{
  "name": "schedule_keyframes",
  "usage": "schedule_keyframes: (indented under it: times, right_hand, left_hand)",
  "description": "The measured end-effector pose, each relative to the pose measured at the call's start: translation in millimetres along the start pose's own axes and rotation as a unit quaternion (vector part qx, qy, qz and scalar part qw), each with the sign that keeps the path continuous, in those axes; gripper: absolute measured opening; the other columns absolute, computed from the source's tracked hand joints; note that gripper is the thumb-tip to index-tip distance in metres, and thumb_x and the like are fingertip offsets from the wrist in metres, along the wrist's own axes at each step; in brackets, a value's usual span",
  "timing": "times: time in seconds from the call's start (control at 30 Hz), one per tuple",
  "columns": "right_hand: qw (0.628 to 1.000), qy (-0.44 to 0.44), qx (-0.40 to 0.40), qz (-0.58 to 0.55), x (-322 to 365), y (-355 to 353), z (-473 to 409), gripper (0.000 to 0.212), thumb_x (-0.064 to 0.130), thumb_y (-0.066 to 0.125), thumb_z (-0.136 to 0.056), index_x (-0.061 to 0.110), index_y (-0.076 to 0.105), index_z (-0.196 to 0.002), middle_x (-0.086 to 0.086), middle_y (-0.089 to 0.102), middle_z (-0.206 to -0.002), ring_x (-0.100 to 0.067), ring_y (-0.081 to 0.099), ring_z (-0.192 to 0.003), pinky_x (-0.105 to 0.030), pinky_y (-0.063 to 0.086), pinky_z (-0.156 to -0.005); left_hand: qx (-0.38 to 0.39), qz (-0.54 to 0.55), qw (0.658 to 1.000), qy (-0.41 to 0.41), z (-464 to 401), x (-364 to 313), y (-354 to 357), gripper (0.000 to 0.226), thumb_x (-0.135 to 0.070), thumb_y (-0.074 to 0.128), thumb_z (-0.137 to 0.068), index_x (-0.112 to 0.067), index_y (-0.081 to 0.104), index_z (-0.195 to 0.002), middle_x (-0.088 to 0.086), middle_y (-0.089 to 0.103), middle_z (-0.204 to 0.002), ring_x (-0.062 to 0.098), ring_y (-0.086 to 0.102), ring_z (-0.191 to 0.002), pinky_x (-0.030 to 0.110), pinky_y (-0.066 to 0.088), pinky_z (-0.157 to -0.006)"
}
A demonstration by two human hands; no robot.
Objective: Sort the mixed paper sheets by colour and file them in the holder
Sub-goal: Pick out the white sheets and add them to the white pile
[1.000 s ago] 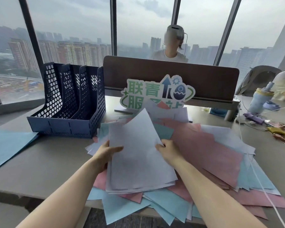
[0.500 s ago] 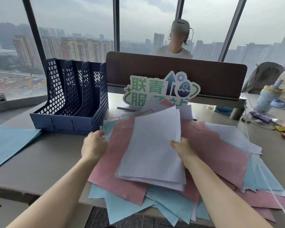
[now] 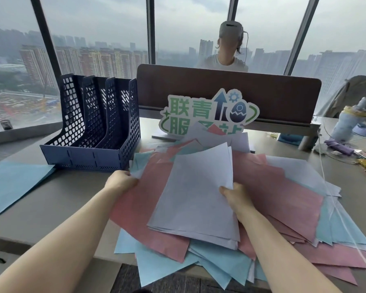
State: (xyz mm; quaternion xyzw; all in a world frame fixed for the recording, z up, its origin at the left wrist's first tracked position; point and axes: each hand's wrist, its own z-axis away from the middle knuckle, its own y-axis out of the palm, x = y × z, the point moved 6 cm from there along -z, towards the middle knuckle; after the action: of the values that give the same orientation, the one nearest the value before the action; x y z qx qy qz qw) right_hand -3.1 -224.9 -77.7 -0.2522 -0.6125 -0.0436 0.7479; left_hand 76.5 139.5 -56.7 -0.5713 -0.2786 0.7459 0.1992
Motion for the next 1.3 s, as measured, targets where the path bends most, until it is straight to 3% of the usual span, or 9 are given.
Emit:
schedule_keyframes:
  times: [0.27,0.4,0.57,0.77,0.83,0.97,1.17,1.23,1.3]
  right_hand:
    - [1.000,0.000,-0.008,0.018,-1.9,-0.5,-2.5,0.009,0.017,0.065,-0.086,0.009,0.068,-0.088,-0.012,0.073,-0.091,-0.032,0.070,-0.086,-0.044,0.057,-0.078]
    - [1.000,-0.003,-0.009,0.023,-0.4,-0.3,-2.9,0.006,0.015,0.064,-0.089,0.010,0.066,-0.087,-0.010,0.072,-0.091,-0.028,0.068,-0.081,-0.037,0.054,-0.073]
    - [0.999,-0.008,-0.025,0.040,2.7,-0.8,-1.5,0.017,0.014,0.059,-0.087,0.003,0.070,-0.092,-0.015,0.072,-0.088,-0.029,0.067,-0.078,-0.031,0.046,-0.061]
    - [0.999,0.005,0.018,0.035,11.0,-1.0,1.1,0.020,0.008,0.054,-0.089,0.004,0.073,-0.094,-0.012,0.069,-0.088,-0.027,0.065,-0.077,-0.030,0.043,-0.064]
    - [0.999,0.017,0.027,0.021,11.9,-0.9,1.2,0.017,0.006,0.054,-0.089,0.005,0.071,-0.088,-0.012,0.067,-0.085,-0.024,0.061,-0.073,-0.030,0.042,-0.063]
    - [1.000,0.020,0.016,-0.004,14.9,-4.4,3.5,0.014,0.008,0.056,-0.091,0.004,0.069,-0.095,-0.013,0.066,-0.086,-0.025,0.060,-0.073,-0.030,0.042,-0.063]
    - [0.994,0.057,0.023,-0.093,10.3,-2.2,2.9,0.021,0.016,0.055,-0.094,0.002,0.069,-0.101,-0.017,0.070,-0.095,-0.031,0.066,-0.082,-0.039,0.051,-0.074]
    - [0.992,0.062,0.011,-0.111,14.0,-3.5,3.5,0.030,0.024,0.054,-0.098,0.002,0.065,-0.114,-0.018,0.068,-0.109,-0.033,0.065,-0.097,-0.042,0.051,-0.086]
    - [0.995,0.044,-0.014,-0.088,19.5,-7.5,2.4,0.045,0.036,0.048,-0.101,0.001,0.058,-0.127,-0.013,0.062,-0.121,-0.032,0.058,-0.113,-0.041,0.046,-0.097]
  left_hand:
    - [-0.037,-0.069,0.995,0.063,-9.7,-20.7,-8.0,0.018,-0.009,0.056,-0.081,-0.004,0.069,-0.070,0.010,0.065,-0.065,0.027,0.057,-0.061,0.026,0.044,-0.056]
    - [-0.144,-0.098,0.974,0.142,0.6,-41.2,-37.6,0.019,-0.014,0.047,-0.093,-0.006,0.059,-0.080,0.009,0.062,-0.074,0.029,0.058,-0.071,0.033,0.045,-0.061]
    - [-0.296,-0.040,0.925,0.237,30.4,-70.5,-82.4,0.013,-0.011,0.048,-0.098,-0.006,0.057,-0.090,0.009,0.058,-0.074,0.027,0.052,-0.068,0.032,0.040,-0.062]
    - [-0.384,0.121,0.895,0.191,57.0,-88.3,-127.3,0.018,-0.012,0.043,-0.097,-0.004,0.058,-0.092,0.011,0.056,-0.081,0.024,0.048,-0.076,0.031,0.031,-0.057]
    - [-0.385,0.164,0.892,0.172,63.1,-91.9,-132.3,0.018,-0.010,0.042,-0.095,-0.006,0.058,-0.089,0.010,0.055,-0.079,0.023,0.047,-0.073,0.031,0.029,-0.048]
    - [-0.361,0.237,0.890,0.149,57.2,-87.8,-133.0,0.016,-0.010,0.045,-0.095,-0.011,0.057,-0.084,0.001,0.052,-0.070,0.016,0.046,-0.062,0.013,0.034,-0.043]
    - [-0.193,0.196,0.951,0.141,35.5,-70.0,-69.3,0.015,-0.017,0.054,-0.092,-0.009,0.065,-0.085,0.003,0.061,-0.077,0.023,0.057,-0.069,0.032,0.051,-0.053]
    - [-0.143,0.185,0.966,0.114,33.2,-51.3,-32.7,0.014,-0.016,0.055,-0.089,-0.011,0.067,-0.084,0.004,0.065,-0.079,0.027,0.063,-0.073,0.044,0.059,-0.061]
    - [-0.112,0.159,0.977,0.089,34.5,-33.7,-0.3,0.013,-0.015,0.056,-0.087,-0.010,0.067,-0.083,0.007,0.066,-0.079,0.028,0.063,-0.076,0.043,0.058,-0.070]
